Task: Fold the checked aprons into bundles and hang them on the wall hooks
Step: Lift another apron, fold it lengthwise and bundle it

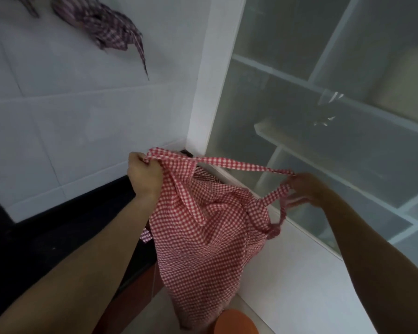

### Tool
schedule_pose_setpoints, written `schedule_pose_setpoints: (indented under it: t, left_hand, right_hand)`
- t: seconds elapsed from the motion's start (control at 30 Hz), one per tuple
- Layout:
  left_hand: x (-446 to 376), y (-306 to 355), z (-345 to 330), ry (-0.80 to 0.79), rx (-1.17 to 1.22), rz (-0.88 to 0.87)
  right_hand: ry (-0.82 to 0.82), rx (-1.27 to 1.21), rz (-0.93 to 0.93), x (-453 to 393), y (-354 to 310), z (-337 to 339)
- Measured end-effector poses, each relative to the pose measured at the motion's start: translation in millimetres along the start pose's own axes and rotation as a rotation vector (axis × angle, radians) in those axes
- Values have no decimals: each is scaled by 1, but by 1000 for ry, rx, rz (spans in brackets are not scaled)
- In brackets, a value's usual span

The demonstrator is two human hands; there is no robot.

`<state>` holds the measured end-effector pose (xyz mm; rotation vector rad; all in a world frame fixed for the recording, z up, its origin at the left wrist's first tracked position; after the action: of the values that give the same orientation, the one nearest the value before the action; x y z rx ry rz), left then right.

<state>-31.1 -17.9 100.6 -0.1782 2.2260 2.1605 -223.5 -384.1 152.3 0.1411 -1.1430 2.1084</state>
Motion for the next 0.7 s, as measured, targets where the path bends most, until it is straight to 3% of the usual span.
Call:
schedule_pose_setpoints:
  t: [0.07,0.13,0.3,0.37,0.43,0.5,0.63,0.7]
  left_hand:
    - [3,-15,-9,-138,-46,147]
    - [8,-27,-19,-314,-174,194]
    - [62,-47,-82,-1153,-576,85]
    - [89,-44,-101,-1317,-528,-24]
    - [106,-38,-115,-1353,-374,-38]
    - [101,-34,-125,-1267,-308,-70]
    - [88,-34,-141,-1097,-484,-254]
    - [93,-36,-143,-1137,-535,-218]
  right_hand:
    - [-130,-280,3,4,-4,-15]
    - [-166,-351,63,4,-18,-22]
    - [-349,-418,144,14,-56,-52]
    - [-374,-361,182,20,-73,-63]
    - [-382,-272,210,27,-88,-71]
    - [-379,-201,224,29,-96,-74]
    - [-350,-367,261,26,-105,-73]
    - [-407,-449,290,26,-109,-76]
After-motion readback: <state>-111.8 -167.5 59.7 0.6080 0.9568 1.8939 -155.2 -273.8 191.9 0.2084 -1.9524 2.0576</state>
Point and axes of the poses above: each hand's wrist, its own x-axis away from the middle knuckle, its own z-axis out of the back of the hand, y = z × x, the point moved 7 cm from there along -x, towards the middle knuckle, and after that the axes turned 11 degrees about -y, right-handed, at the moved point
